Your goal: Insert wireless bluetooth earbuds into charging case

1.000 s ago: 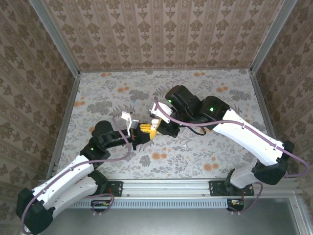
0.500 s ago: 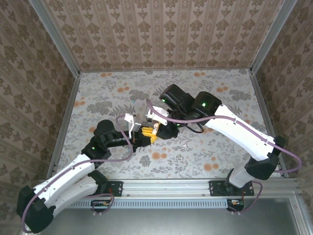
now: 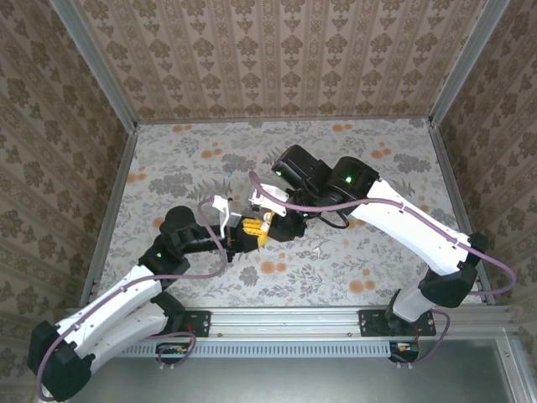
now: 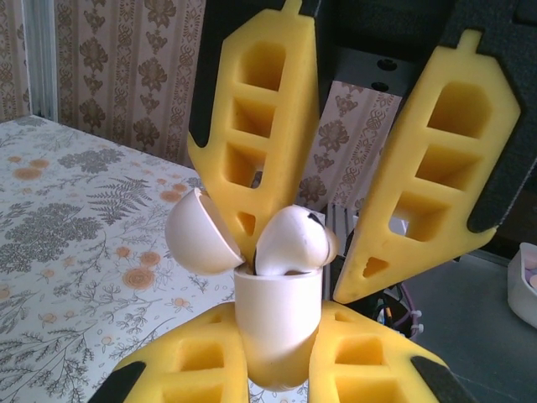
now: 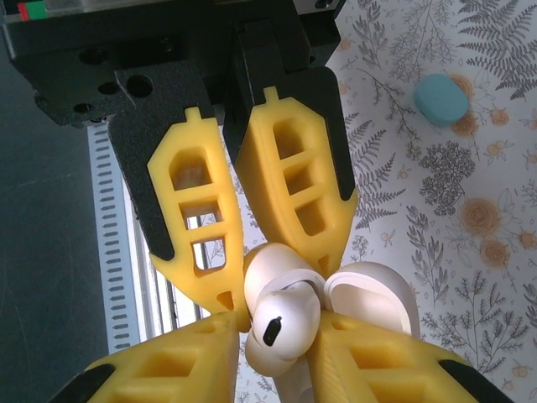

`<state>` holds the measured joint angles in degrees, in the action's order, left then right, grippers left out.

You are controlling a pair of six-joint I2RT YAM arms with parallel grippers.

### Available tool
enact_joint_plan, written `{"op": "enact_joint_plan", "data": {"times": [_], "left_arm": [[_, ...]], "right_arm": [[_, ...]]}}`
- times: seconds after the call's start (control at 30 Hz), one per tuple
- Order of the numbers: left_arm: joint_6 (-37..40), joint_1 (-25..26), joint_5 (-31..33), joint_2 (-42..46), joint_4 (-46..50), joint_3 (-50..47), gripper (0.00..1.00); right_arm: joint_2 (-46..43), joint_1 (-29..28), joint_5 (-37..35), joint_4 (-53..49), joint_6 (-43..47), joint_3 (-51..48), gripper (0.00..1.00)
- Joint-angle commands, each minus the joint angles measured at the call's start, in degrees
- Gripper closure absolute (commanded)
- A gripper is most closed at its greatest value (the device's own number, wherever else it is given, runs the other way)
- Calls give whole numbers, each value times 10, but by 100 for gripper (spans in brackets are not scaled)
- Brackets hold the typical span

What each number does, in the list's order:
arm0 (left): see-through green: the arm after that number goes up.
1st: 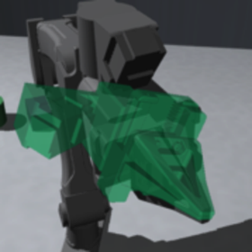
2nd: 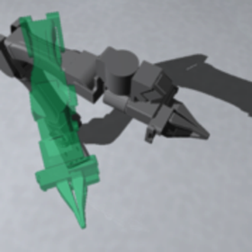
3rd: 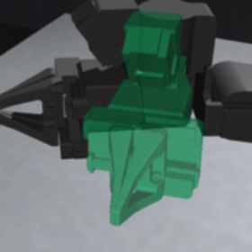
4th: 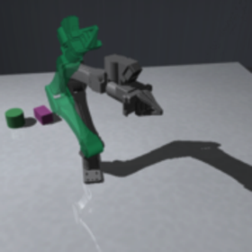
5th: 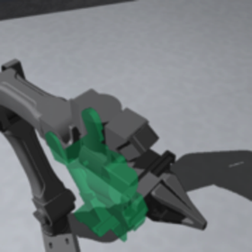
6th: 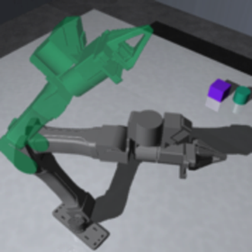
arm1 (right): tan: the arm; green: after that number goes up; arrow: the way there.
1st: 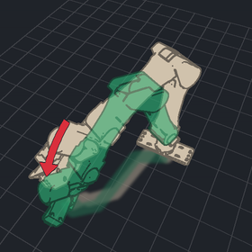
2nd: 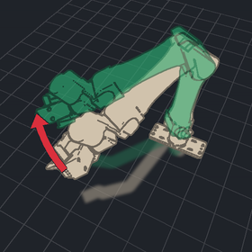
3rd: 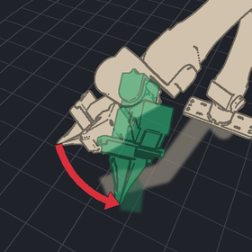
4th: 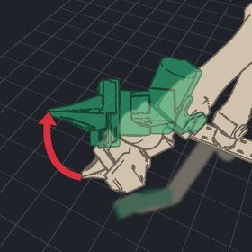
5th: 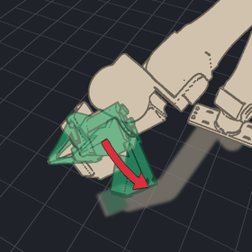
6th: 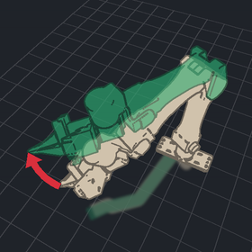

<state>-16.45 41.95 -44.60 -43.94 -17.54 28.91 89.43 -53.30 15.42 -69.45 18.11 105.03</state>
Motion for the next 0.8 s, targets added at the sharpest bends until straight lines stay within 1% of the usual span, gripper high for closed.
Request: {"op": "enact_joint_plan", "data": {"times": [0.0, 0.33, 0.6, 0.77], "left_arm": [[18, 5, -25, 29, -48, 8, 100], [12, 6, -13, 42, -47, 2, 100], [1, 8, -5, 42, -57, -2, 100], [-3, 8, 23, 46, -47, -6, 100]], "right_arm": [[11, 5, -39, -33, 8, 4, 67], [-4, 13, -41, -19, -2, -7, 57], [-27, 21, -22, 15, -24, -26, 50], [-50, 42, 4, 33, -59, -27, 46]]}}
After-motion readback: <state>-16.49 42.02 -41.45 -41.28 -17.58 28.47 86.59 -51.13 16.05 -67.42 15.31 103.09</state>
